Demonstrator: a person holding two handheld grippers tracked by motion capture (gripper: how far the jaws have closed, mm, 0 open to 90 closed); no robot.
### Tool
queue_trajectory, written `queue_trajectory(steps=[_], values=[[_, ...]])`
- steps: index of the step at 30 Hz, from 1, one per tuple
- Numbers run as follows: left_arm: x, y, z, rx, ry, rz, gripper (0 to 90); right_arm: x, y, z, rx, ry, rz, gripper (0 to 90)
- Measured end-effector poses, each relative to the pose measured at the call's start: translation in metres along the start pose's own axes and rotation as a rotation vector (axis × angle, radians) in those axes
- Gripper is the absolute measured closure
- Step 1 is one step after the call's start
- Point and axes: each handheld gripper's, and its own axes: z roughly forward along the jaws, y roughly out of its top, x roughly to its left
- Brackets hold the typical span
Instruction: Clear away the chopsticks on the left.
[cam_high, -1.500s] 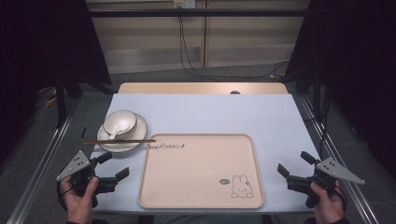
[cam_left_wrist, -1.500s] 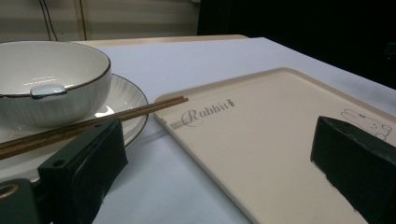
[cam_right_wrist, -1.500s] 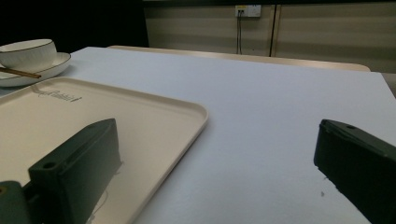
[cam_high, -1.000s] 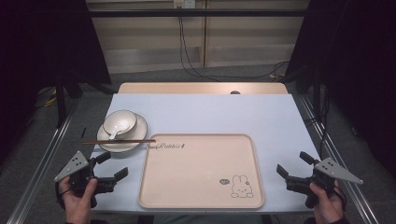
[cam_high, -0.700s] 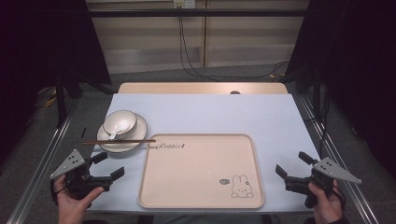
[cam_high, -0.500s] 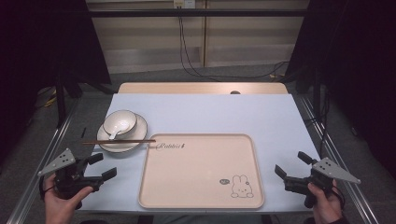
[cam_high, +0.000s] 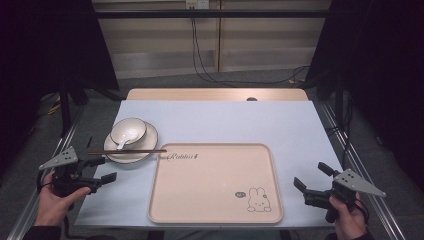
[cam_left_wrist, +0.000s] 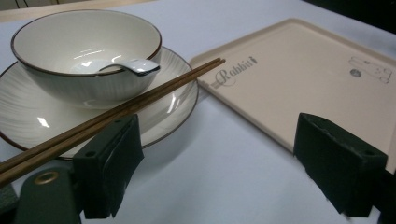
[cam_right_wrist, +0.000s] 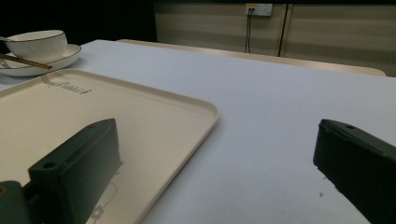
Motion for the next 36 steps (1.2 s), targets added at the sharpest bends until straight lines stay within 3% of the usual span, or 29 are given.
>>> queue_trajectory(steps=[6,7,11,15,20,21,24,25,27,29,36], values=[[0.018,0.003,0.006,0.03,0.035,0.063,16.0,0.0,0.0,0.001,-0.003,0.004,-0.008,0.5],[0.025,0.004,0.008,0.044,0.036,0.09,18.0,0.001,0.0,0.001,-0.007,0.002,-0.012,0.5],[0.034,0.009,0.012,0.071,0.033,0.114,23.0,0.0,0.0,0.001,-0.003,0.01,-0.008,0.5],[0.046,0.015,0.02,0.167,0.035,0.147,24.0,0.001,0.0,0.001,-0.002,0.012,-0.009,0.5],[0.05,0.017,0.026,0.176,0.033,0.161,21.0,0.001,0.0,0.001,0.001,0.011,-0.005,0.5],[0.05,0.017,0.029,0.187,0.021,0.192,27.3,0.001,0.0,0.001,0.0,0.012,-0.006,0.5],[0.05,0.017,0.031,0.198,0.033,0.206,38.7,0.001,0.0,0.001,0.0,0.013,-0.006,0.5],[0.051,0.017,0.033,0.184,0.027,0.2,38.7,0.001,-0.001,0.001,0.0,0.011,-0.009,0.6],[0.053,0.018,0.035,0.188,0.042,0.22,50.5,0.002,0.0,0.001,-0.001,0.017,-0.005,0.8],[0.055,0.018,0.036,0.201,0.05,0.242,55.7,0.002,-0.001,0.001,0.003,0.023,-0.011,0.8],[0.06,0.016,0.039,0.185,0.051,0.24,63.4,0.001,-0.001,0.0,0.0,0.031,-0.008,0.9]])
